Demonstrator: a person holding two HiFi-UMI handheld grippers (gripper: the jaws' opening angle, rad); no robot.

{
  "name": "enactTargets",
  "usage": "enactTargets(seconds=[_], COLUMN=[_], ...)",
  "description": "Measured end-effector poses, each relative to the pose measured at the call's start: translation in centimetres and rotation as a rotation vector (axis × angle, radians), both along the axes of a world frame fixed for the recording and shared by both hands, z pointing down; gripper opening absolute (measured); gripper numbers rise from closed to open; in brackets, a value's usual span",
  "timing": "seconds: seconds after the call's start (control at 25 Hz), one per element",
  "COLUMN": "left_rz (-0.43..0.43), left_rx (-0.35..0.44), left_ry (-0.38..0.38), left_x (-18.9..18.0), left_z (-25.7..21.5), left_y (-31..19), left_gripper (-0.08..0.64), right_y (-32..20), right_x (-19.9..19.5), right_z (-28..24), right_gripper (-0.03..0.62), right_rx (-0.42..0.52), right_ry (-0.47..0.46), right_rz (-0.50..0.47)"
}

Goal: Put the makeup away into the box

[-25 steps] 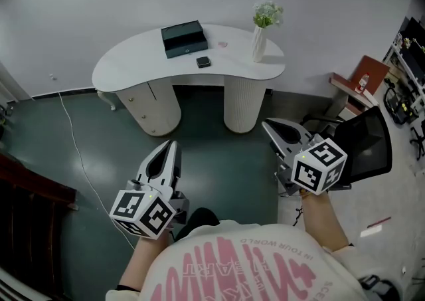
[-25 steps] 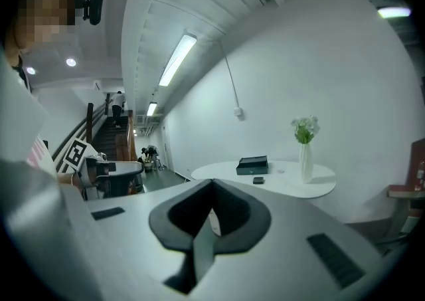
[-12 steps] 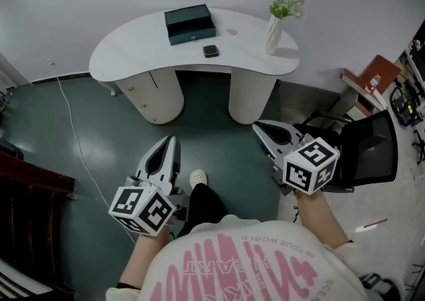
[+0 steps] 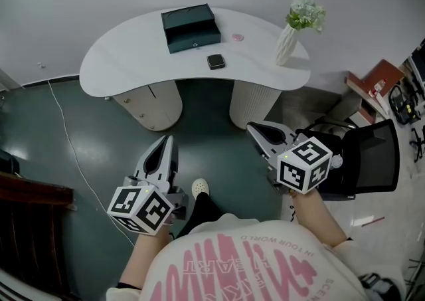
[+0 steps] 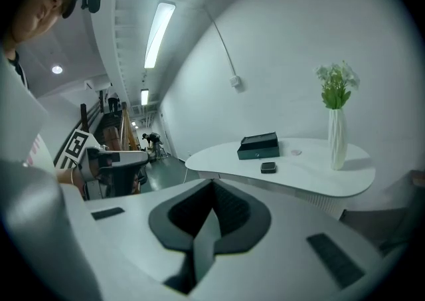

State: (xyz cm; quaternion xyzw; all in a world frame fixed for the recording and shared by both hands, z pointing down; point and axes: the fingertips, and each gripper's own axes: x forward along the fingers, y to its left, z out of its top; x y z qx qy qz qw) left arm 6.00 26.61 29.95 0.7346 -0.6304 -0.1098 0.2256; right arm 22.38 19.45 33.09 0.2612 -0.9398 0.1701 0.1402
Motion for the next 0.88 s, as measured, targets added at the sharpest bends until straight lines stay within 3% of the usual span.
enactTargets(seconds=[0.52, 0.6, 0.76, 0.88], left_rz=[0.052, 0.049, 0.053, 0.053], left_rx=[0.092, 0.087, 0.028, -0.009], left_ry=[-0.056, -0.052, -0.012, 0.012], left_x=[-9.5, -10.8, -12.1, -12.6], left_z=[-4.4, -3.8, -1.2, 0.6], left_y=[-11.8, -12.8, -13.9, -14.8], left_gripper=[0.002, 0.002, 0.002, 0.002], right_y=[-12.1, -13.3, -13.9, -14.7], right_x=[-8.0, -8.7, -9.4, -9.1], right_z=[-2.4, -1.1, 2.8, 5.5], right_gripper=[0.002, 0.002, 0.002, 0.002], right_rx=[0.051, 0.019, -0.141, -0.186], right_ry=[-0.011, -0.023, -0.068, -0.028], right_rz=[0.105, 0.145, 0.195, 0.23])
